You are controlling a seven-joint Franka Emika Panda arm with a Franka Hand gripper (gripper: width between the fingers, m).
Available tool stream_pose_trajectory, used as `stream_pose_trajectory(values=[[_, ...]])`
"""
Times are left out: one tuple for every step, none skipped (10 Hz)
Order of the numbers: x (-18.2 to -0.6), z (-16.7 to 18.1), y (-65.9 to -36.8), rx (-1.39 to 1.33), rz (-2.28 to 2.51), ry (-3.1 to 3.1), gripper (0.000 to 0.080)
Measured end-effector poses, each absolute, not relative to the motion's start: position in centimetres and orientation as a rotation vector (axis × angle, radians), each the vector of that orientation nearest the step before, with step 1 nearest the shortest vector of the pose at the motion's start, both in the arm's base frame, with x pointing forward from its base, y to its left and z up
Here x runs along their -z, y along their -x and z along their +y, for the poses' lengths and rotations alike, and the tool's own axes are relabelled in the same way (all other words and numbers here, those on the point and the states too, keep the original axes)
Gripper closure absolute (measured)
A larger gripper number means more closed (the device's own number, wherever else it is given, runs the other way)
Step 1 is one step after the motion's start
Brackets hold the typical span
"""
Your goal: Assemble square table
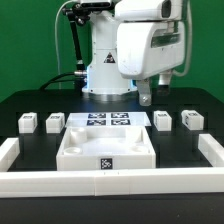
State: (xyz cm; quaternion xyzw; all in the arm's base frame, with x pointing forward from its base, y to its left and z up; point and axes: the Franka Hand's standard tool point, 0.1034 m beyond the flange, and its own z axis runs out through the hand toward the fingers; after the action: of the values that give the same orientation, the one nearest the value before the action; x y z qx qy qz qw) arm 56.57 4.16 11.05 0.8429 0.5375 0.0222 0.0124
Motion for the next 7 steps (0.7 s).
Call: stream_pose_trajectory(values=[[-10.62,3.58,-56.19,-0.070,1.772,-2.560,0.0150],[-10.23,3.29,-55.77,-0.063,1.821,-2.525,0.0150],[-9.98,3.21,-55.49,-0.046,1.822,-2.533,0.0150],[-10.01,3.22,-55.55,-0.048,1.821,-2.533,0.0150],[-9.97,3.21,-55.53,-0.047,1.821,-2.534,0.0150],[-9.91,3.19,-55.52,-0.046,1.824,-2.532,0.0150],[-9.77,2.94,-55.71,-0.072,1.964,-2.397,0.0150]])
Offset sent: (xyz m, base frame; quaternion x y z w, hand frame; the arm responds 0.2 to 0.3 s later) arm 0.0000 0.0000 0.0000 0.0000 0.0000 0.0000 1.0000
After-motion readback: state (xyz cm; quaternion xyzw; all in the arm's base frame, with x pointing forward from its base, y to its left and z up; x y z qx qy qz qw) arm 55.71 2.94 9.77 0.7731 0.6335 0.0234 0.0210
